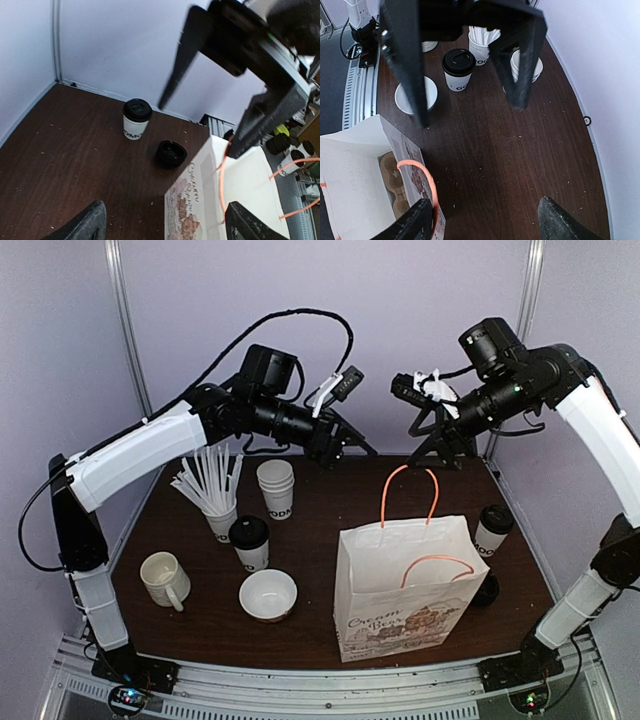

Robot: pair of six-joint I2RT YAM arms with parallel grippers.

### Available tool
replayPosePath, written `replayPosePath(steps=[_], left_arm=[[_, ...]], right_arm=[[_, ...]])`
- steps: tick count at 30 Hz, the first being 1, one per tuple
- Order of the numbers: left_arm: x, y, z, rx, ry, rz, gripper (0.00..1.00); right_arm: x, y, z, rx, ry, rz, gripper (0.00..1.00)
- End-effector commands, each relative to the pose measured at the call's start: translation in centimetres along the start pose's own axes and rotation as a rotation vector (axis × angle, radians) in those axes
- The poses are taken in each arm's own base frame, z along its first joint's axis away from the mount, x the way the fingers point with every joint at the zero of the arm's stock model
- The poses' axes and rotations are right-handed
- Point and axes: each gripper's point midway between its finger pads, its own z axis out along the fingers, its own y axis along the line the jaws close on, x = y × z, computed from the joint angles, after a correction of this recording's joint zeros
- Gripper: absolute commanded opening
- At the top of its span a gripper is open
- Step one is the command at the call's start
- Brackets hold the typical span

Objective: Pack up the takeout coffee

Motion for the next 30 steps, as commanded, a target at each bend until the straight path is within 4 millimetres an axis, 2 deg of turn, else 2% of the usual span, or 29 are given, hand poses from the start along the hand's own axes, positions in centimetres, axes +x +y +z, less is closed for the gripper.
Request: replayPosePath(steps=[1,5,7,11,15,18,19,22,24,30], left_arm=[[1.5,-5.1,1.4,0.143,0.069,0.039,0.87],[1.8,-6.1,2.4,0.176,0.084,0.050,0.87],[1.8,-6.0,2.9,0.163,0.090,0.051,0.87],[1.9,-5.5,4.4,0.155,0.105,0.012,0.80],[1.7,-5.6,5.2,0.192,0.101,0.004,0.60],[1.2,-5.6,5.3,0.191,0.086,0.018,0.32],[1.0,-5.5,5.3,0.184,0.081,0.028,0.26],[0.1,-5.4,5.0,0.163,0.059,0.065,0.17],[-0.7,-5.2,4.9,0.142,0.041,0.096,0.01],[-3.0,-3.8,4.4,0.030,-0.010,0.245,0.00]], right_arm=[[-1.1,1.1,-2.0,-0.044,-0.073,0.013,0.76],[-1.7,1.8,-3.0,-0.083,-0.112,0.017,0.77],[-1.8,1.8,-3.7,-0.080,-0.128,0.020,0.77],[-1.5,1.0,-4.7,-0.042,-0.142,0.035,0.77],[-0.9,-0.1,-5.4,-0.005,-0.151,0.070,0.77],[-0.2,-1.0,-5.6,0.025,-0.149,0.096,0.77],[0.1,-1.4,-5.7,0.037,-0.148,0.106,0.77],[0.7,-2.8,-5.8,0.078,-0.149,0.133,0.76],[1.4,-4.0,-5.6,0.107,-0.142,0.155,0.76],[4.4,-8.6,-5.0,0.191,-0.129,0.285,0.75]])
